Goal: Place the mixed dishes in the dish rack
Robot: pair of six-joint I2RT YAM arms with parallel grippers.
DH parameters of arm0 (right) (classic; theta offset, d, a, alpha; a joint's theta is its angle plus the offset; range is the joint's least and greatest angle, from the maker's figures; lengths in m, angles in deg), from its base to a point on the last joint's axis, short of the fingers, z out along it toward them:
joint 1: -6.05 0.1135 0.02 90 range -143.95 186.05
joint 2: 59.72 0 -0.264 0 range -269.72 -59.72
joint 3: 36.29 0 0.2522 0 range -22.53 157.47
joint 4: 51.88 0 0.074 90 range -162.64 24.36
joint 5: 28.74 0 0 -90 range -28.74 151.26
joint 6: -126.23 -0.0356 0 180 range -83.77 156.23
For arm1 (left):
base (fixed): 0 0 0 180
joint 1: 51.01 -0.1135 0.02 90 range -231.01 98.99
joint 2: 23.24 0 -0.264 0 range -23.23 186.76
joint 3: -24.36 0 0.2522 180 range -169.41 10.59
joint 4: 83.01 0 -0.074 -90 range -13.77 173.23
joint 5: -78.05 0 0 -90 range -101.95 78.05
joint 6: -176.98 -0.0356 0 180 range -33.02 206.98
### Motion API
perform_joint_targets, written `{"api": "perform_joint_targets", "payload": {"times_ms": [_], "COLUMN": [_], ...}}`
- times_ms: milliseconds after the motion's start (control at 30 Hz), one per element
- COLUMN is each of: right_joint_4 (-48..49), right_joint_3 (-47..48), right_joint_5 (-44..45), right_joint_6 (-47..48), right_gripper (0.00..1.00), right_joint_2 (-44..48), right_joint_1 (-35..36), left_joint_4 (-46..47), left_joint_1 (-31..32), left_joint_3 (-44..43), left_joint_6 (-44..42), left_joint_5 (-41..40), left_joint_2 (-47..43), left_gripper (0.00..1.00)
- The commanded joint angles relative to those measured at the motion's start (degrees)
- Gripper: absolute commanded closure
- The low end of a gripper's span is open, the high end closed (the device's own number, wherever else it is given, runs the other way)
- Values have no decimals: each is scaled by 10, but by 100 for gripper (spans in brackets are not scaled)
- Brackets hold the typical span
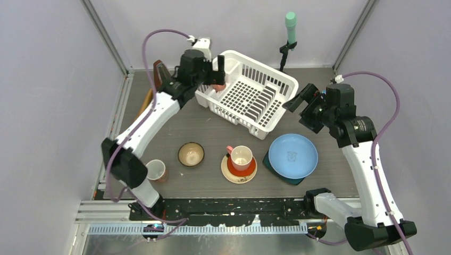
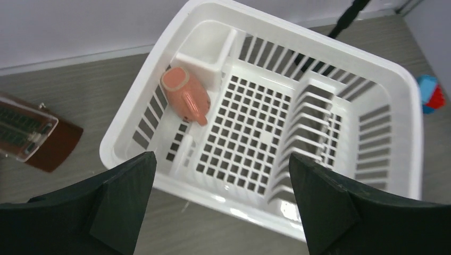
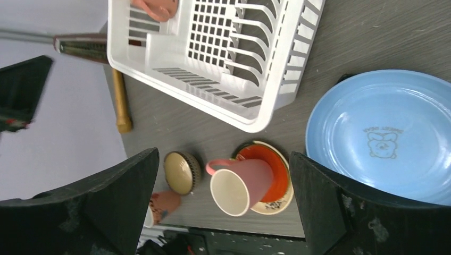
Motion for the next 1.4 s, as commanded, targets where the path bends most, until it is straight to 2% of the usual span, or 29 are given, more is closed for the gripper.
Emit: {"api": "perform_joint_targets", "payload": {"times_ms": [0, 100, 233, 333, 433, 500, 567, 633, 733, 800, 933, 1133, 1233, 1367], "right_joint_4": [2, -1, 3, 5, 11, 14, 13, 12, 9, 3, -6, -10, -11, -12], "right_joint_3": [-33, -68, -107, -128, -143, -150, -152, -151, -149, -148, -151, -159, -161, -163], "right_joint_5": [-42, -73, -101, -109, -117, -122, -127, -133, -142, -144, -140, -145, -143, -143], "right_joint_6": [91, 115, 127, 129, 125, 123, 122, 121, 122, 122, 124, 120, 118, 119], "right_gripper": [1, 1, 1, 1, 2, 3, 3, 4, 4, 4, 4, 4, 4, 5], "right_joint_2": [37, 61, 89, 99, 101, 102, 104, 107, 114, 116, 123, 129, 134, 133], "right_joint_1": [-3, -3, -3, -3, -2, -2, -3, -3, -3, -3, -3, -2, -3, -2], "left_joint_4": [-117, -149, -183, -198, -158, -141, -81, -75, -153, -196, -185, -180, -182, -174], "left_joint_1": [-3, 10, 48, 52, 50, 50, 51, 50, 61, 96, 210, 280, 318, 336], "left_joint_3": [49, 116, 200, 257, 310, 339, 399, 427, 383, 359, 364, 353, 344, 344], "left_joint_6": [95, 122, 145, 190, 192, 204, 222, 260, 268, 276, 303, 321, 319, 312], "left_joint_5": [85, 108, 90, 102, 135, 129, 128, 106, 171, 174, 87, 62, 20, 3], "left_joint_2": [-106, -170, -232, -275, -328, -376, -452, -481, -432, -399, -369, -290, -257, -220], "left_gripper": [0, 0, 0, 0, 0, 0, 0, 1, 1, 1, 2, 2, 3, 3]}}
